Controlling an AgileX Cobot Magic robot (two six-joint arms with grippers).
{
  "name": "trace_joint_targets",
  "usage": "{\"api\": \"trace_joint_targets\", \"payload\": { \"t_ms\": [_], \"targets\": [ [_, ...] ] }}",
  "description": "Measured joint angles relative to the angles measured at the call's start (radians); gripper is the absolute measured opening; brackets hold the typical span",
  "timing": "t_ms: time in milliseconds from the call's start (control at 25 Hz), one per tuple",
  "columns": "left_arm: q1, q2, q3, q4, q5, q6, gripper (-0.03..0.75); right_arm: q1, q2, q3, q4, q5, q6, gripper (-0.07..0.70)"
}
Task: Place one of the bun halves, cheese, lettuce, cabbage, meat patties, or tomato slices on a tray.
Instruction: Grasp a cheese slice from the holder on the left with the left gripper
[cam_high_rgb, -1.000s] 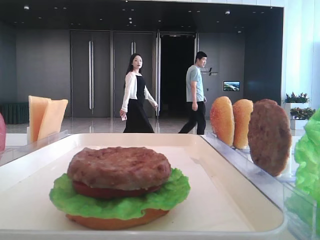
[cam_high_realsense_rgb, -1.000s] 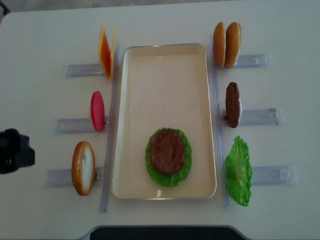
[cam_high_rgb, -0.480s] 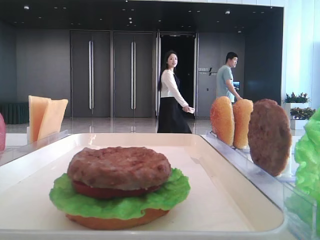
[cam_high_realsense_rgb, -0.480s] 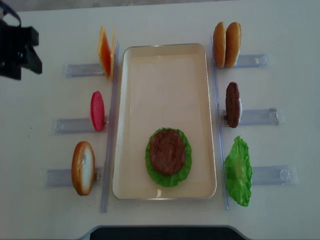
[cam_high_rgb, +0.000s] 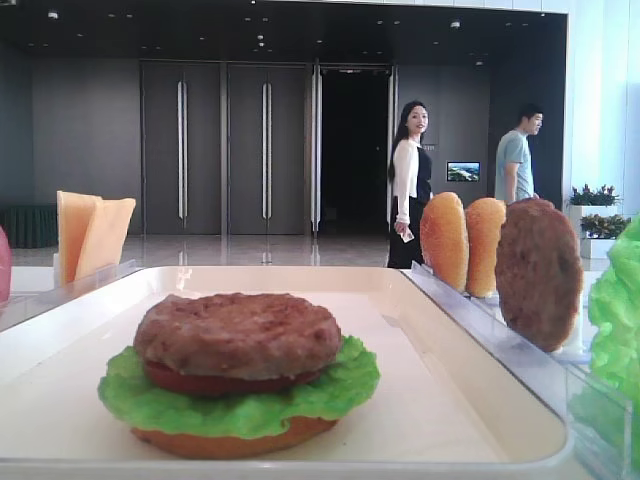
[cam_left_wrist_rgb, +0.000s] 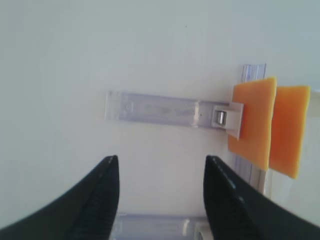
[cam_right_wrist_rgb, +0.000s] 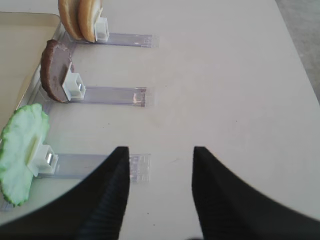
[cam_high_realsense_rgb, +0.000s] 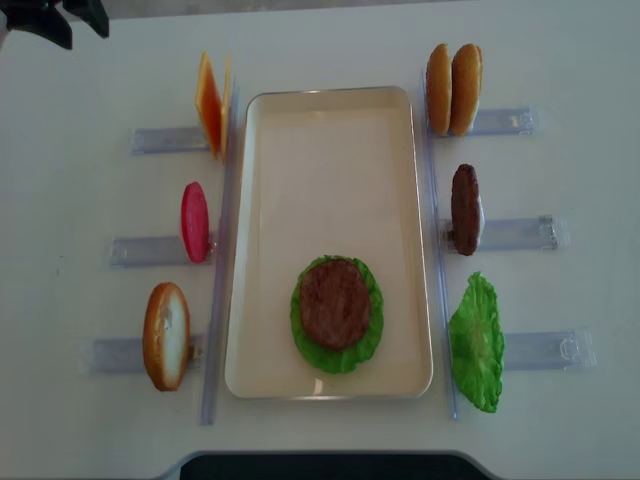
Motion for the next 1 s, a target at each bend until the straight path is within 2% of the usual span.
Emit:
{"api": "trace_joint_targets", "payload": {
  "t_ms": [160,600,1000],
  "targets": [
    [0.000,0.067,-0.072,0.000,0.004,-0.004,0.414,0.000,0.000,0.000,0.000,0.000,0.000,0.317],
    [-0.016,0.104,-0.084,-0.009,0.009,-0.025,0.412,0.000,0.000,0.000,0.000,0.000,0.000,0.317],
    [-0.232,0.138,-0.086,0.014,0.009,-0.116,0.412,0.000,0.000,0.000,0.000,0.000,0.000,0.317]
  ]
}}
